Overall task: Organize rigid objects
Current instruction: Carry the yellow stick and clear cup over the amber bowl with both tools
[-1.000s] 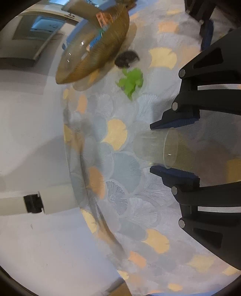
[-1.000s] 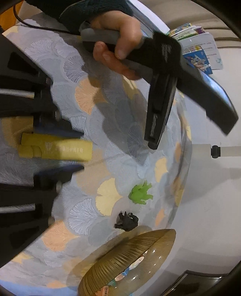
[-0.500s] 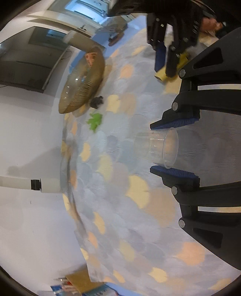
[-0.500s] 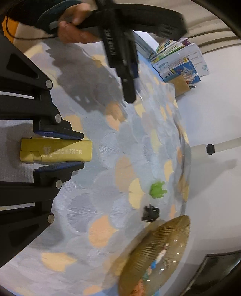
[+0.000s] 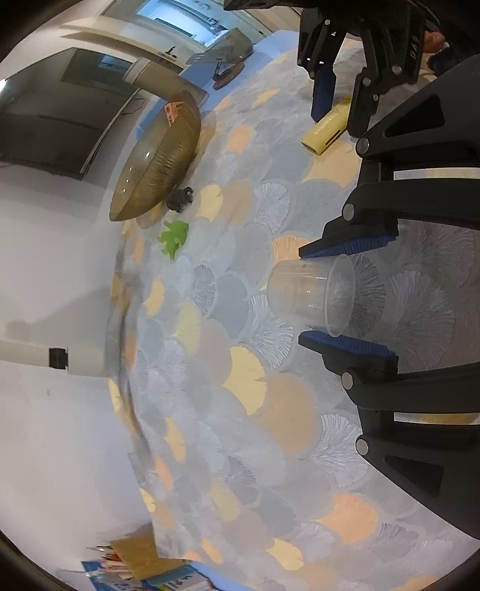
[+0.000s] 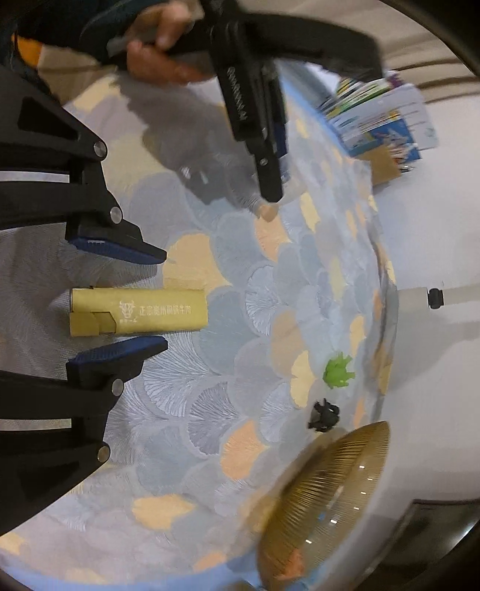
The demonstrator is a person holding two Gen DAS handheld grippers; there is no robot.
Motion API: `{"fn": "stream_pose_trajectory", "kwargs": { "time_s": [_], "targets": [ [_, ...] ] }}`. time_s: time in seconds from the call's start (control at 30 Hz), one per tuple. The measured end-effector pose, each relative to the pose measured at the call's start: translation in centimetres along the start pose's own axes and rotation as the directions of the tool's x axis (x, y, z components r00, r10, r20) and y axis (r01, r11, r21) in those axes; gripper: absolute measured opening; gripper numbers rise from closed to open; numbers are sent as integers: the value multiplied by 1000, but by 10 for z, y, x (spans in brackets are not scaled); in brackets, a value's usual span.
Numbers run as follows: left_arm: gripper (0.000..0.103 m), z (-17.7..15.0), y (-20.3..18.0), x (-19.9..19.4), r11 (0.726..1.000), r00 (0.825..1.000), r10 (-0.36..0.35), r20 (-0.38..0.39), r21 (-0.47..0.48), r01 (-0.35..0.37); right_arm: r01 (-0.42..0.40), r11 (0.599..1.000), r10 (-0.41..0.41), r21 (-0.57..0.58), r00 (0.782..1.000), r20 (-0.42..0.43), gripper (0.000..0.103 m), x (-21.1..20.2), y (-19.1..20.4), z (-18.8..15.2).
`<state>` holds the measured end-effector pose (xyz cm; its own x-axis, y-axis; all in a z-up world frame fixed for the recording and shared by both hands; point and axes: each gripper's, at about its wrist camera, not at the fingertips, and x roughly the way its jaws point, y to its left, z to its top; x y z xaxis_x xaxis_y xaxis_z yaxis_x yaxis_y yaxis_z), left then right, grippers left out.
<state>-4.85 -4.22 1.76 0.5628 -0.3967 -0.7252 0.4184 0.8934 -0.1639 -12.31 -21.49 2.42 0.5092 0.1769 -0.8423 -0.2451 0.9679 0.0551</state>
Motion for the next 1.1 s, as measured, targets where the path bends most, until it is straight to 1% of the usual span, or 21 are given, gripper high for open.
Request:
{"fn": "stream_pose_trajectory", "kwargs": {
  "time_s": [0.03,0.07,0.1,0.13,0.2,0.23,0.3,0.4,0.47,0.53,0.6,0.67,0.7,0.77,0.8,0.83,0.9,0.97,1.03,1.1],
  "targets": [
    [36,0,-1,-1,1000,1000,4,4,5,-4,23,1000,-23,-14,1000,2,35,1,3,-1],
    [36,-1,-2,-1,1000,1000,12,10,9,-12,59,997,-59,-42,998,14,30,1,9,-2],
    [36,0,-2,-2,1000,1000,17,12,9,-17,55,997,-54,-49,998,20,23,-1,9,-3],
    [36,0,-2,-2,1000,1000,19,13,9,-19,47,998,-46,-49,999,22,23,-1,10,-4],
    [36,0,-2,-2,1000,1000,25,15,7,-25,67,996,-65,-55,997,33,23,-1,14,-5],
    [36,0,-1,-2,1000,999,29,16,5,-29,60,997,-58,-56,998,34,23,-1,15,-5],
    [36,0,-2,-2,999,999,36,13,4,-36,1,999,0,-41,999,34,23,-3,18,-4],
    [36,1,-6,-2,998,998,63,10,25,-63,-20,999,21,-26,998,59,23,-11,16,0],
    [36,8,-11,-4,998,998,56,5,32,-56,-17,1000,18,-2,996,89,23,-21,8,6],
    [36,21,-18,-11,998,999,43,26,49,-44,-19,999,13,41,991,134,23,-38,-10,15],
    [36,45,-33,-22,995,998,25,62,91,-31,-14,995,-3,95,985,175,23,-53,-32,25],
    [36,71,-49,-31,990,995,5,101,138,-19,6,988,-40,153,975,217,23,-72,-59,37],
    [36,82,-57,-34,987,993,-11,114,158,-7,25,982,-71,185,967,246,23,-86,-77,46],
    [36,113,-76,-39,980,988,-54,142,199,24,54,974,-117,222,952,283,23,-106,-98,59],
    [36,125,-84,-40,976,986,-74,151,214,40,74,966,-151,248,939,308,23,-120,-114,69],
    [36,138,-93,-41,972,983,-97,159,227,59,81,961,-166,263,934,317,23,-127,-122,74],
    [36,166,-112,-38,965,975,-146,165,242,103,91,947,-199,308,919,341,23,-144,-144,86],
    [36,185,-127,-29,961,970,-170,172,246,125,82,932,-214,352,909,357,23,-156,-163,93],
    [36,198,-141,-13,960,967,-190,169,237,147,52,916,-211,397,905,368,23,-160,-182,99],
    [36,204,-150,3,959,965,-213,150,220,177,27,903,-202,429,908,367,23,-156,-196,103]
  ]
}}
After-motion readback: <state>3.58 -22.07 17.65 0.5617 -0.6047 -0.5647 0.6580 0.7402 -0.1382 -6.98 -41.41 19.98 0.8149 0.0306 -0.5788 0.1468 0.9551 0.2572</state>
